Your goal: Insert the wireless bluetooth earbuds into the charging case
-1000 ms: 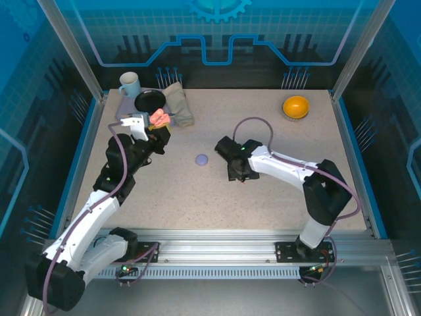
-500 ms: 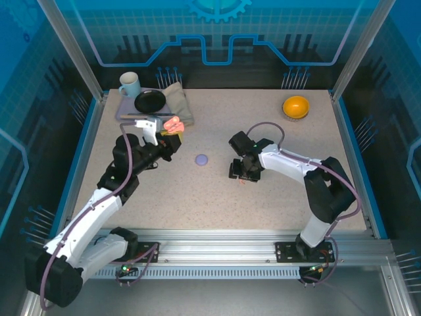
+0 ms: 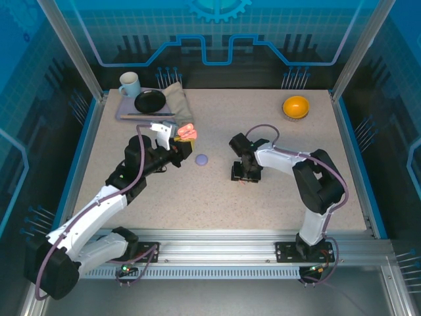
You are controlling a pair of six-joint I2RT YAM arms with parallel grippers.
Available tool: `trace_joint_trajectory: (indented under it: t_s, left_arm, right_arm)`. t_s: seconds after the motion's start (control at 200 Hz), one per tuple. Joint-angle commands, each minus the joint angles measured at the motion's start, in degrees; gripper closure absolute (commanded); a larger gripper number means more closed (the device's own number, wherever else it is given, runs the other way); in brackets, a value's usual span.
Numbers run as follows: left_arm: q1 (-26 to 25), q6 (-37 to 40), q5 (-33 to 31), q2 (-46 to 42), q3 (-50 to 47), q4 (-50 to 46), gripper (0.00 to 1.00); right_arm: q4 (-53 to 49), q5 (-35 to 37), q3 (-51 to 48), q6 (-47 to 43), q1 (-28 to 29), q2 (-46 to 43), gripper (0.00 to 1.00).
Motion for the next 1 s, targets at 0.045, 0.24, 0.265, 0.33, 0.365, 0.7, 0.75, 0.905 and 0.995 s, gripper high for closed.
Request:
trace_joint_trajectory:
  t_s: [0.045, 0.24, 0.265, 0.33, 0.365, 0.7, 0.75, 0.905, 0.995]
  left_arm:
    - [-0.6, 1.9, -0.4, 0.0, 2.3, 0.9, 1.0]
    - [-0.7, 1.8, -0.4, 0.0, 2.2, 1.2, 1.0]
    - [-0.7, 1.7, -0.3, 0.0, 2.1, 1.3, 1.0]
    - [-0.8, 1.6, -0.4, 0.0, 2.0, 1.3, 1.0]
    - [-0.9, 1.7, -0.3, 0.0, 2.0, 1.4, 1.0]
    - [-0.8, 1.7, -0.4, 0.1, 2.0, 1.6, 1.0]
    - [-0.8, 1.8, -0.4, 0.0, 1.9, 1.6, 1.0]
    - [-0.9, 1.9, -0.6, -0.3, 1.8, 1.6, 1.0]
    - [-0.9, 1.9, -0.5, -0.3, 1.7, 1.7, 1.0]
  right_arm:
    - [-0.1, 0.7, 2.2, -2.4, -0.7, 2.3, 0.47]
    - [-0.8, 2.7, 3.2, -3.9, -0.4, 3.5, 0.49]
    - [-0.8, 2.9, 3.3, -4.0, -0.3, 3.6, 0.49]
    - [-1.1, 3.4, 3.6, -4.3, 0.1, 3.9, 0.5]
    - [-1.4, 3.9, 3.9, -4.3, 0.3, 4.0, 0.51]
    - [-2.5, 6.1, 5.2, -4.7, 2.3, 4.8, 0.57]
    - [-2.6, 6.1, 5.3, -4.7, 2.5, 4.9, 0.59]
    - [-3.0, 6.5, 5.4, -4.6, 3.2, 4.6, 0.62]
    - [-3.3, 6.8, 5.5, -4.2, 3.5, 4.5, 0.63]
